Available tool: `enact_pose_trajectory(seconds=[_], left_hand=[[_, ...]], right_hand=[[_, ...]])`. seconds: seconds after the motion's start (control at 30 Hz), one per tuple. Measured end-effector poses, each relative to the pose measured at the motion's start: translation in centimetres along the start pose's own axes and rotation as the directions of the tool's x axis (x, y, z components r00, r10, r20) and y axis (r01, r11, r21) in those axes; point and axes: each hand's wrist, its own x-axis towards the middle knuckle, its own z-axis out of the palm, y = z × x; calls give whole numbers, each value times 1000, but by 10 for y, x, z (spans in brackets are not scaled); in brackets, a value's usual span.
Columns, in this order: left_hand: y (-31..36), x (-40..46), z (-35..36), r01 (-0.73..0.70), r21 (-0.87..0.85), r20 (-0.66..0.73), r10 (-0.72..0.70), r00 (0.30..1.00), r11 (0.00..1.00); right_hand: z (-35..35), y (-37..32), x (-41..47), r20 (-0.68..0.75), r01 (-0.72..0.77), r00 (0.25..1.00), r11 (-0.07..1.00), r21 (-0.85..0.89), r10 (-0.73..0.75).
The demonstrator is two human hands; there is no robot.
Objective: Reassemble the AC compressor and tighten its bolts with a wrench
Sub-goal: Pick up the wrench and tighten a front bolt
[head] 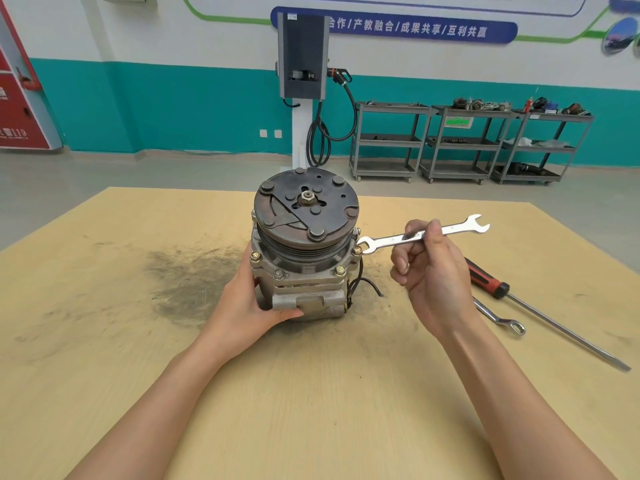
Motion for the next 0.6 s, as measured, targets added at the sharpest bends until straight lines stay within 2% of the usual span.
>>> enact_pose_trajectory(seconds=[0.13, 0.37, 0.5, 0.6], left_hand=[[-2, 0, 1, -13, 26, -10, 13, 1000, 1000], [-8, 2, 1, -6, 60, -18, 7, 1000, 998], [-9, 3, 2, -8, 74, -22, 10, 1000, 997], [-9, 3, 2, -12, 67, -19, 13, 1000, 998]], right_hand=[[-1, 0, 8, 24, -52, 998, 999, 15, 52], [0, -5, 29, 159, -189, 969, 982, -28, 191], [2, -10, 42, 172, -230, 953, 966, -122, 249], [7, -7, 44, 166, -223, 956, 968, -118, 241]])
